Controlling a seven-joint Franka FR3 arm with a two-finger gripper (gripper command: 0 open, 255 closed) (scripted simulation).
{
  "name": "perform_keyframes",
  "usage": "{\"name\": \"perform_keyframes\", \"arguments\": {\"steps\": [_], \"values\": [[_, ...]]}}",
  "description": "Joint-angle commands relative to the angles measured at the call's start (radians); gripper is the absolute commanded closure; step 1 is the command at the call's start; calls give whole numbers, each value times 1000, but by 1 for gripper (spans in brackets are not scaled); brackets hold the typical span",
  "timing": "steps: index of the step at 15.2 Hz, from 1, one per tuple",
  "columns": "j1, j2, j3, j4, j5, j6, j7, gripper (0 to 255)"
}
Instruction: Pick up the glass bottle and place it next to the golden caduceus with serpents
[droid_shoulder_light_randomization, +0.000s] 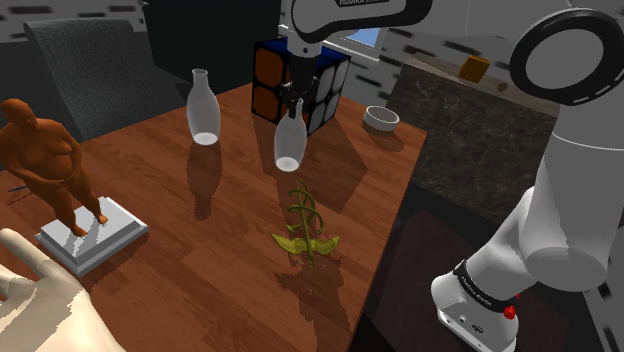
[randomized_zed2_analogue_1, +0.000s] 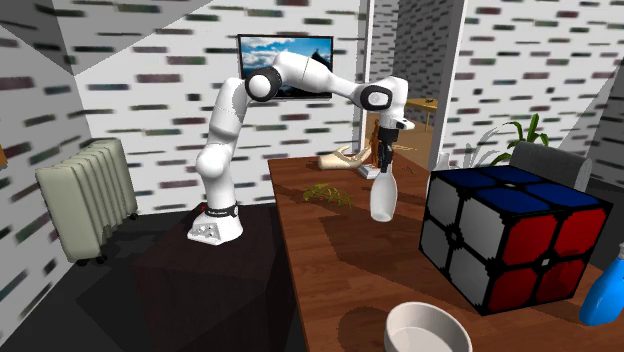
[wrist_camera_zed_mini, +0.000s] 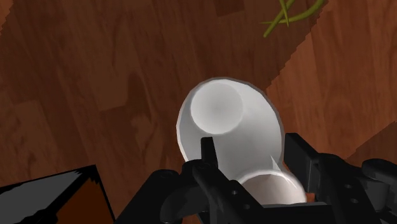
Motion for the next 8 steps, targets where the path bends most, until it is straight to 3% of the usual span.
{"name": "perform_keyframes", "arguments": {"steps": [1,6,8], "values": [[0,0,0,0,0,0,0,0],[0,0,0,1,0,0,0,0],[0,0,0,68,0,-67,0,0]]}}
